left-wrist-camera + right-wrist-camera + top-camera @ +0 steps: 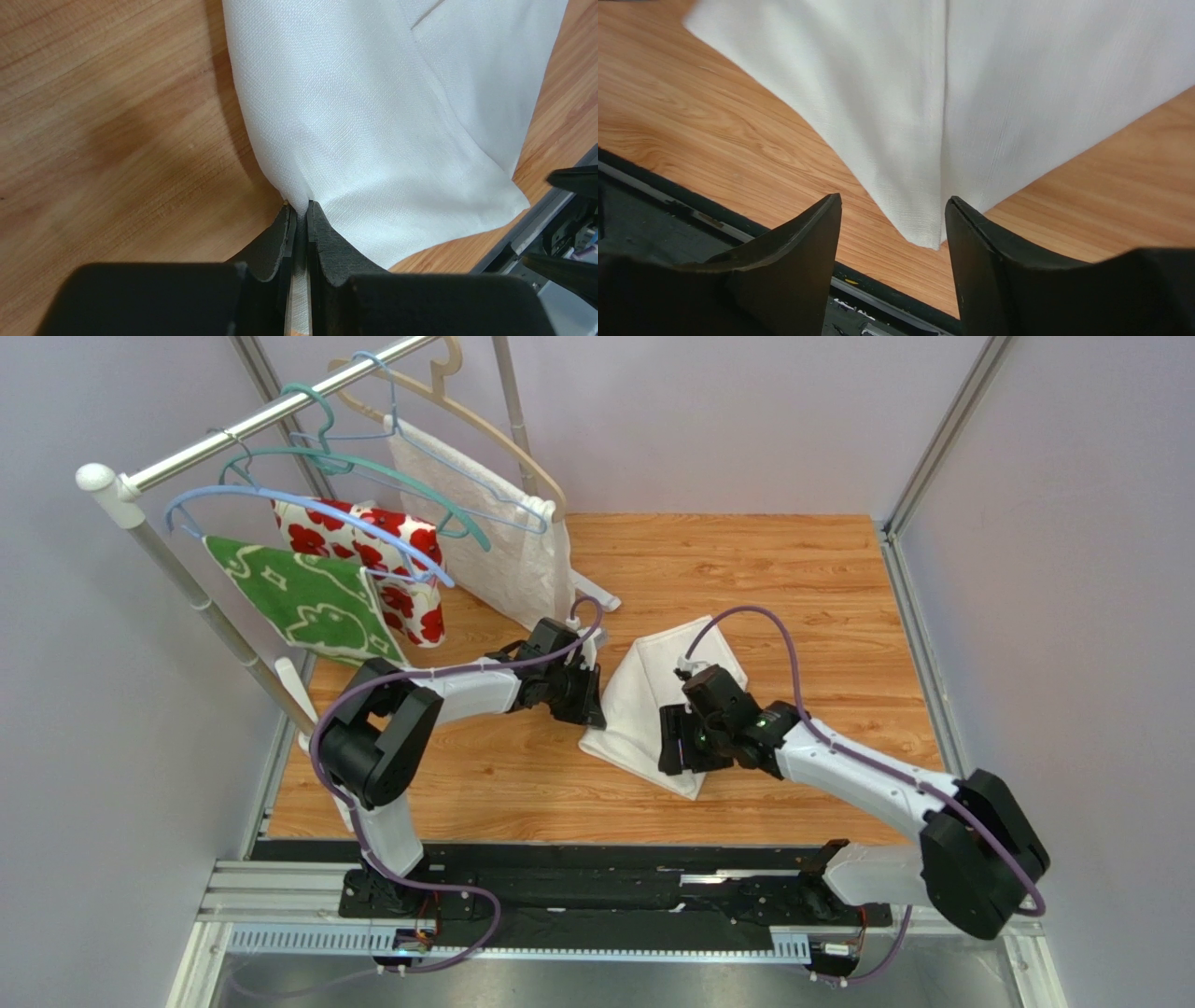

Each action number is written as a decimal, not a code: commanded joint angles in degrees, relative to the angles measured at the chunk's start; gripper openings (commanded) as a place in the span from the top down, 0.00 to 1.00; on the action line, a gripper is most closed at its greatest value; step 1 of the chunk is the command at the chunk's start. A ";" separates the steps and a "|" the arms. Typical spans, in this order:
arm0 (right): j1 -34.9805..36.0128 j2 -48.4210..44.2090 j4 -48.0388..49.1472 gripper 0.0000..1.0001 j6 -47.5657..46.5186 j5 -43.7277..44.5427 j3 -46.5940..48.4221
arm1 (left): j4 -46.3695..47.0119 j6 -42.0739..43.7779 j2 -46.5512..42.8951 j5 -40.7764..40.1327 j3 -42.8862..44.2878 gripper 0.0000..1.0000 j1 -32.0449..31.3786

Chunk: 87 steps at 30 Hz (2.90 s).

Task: Fold the napkin, place the utensils inside, and roll it up
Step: Fold the napkin, then roll the napkin with the utensil

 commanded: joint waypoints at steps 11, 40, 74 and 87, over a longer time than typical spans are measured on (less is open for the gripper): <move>16.30 -0.06 11.25 0.38 -22.15 16.68 5.24 | -15.13 5.20 2.02 -1.50 7.53 1.00 -0.17; 29.26 26.05 20.23 0.50 -28.92 38.49 5.59 | -19.18 7.57 3.43 1.14 10.00 1.00 1.85; 11.42 20.08 11.35 1.00 -21.28 -17.48 11.82 | 0.58 -3.05 -24.25 -0.54 -15.92 0.34 7.30; 3.16 30.27 14.25 1.00 -19.87 -29.09 13.06 | 8.67 -15.89 -18.37 7.46 -21.55 0.33 6.60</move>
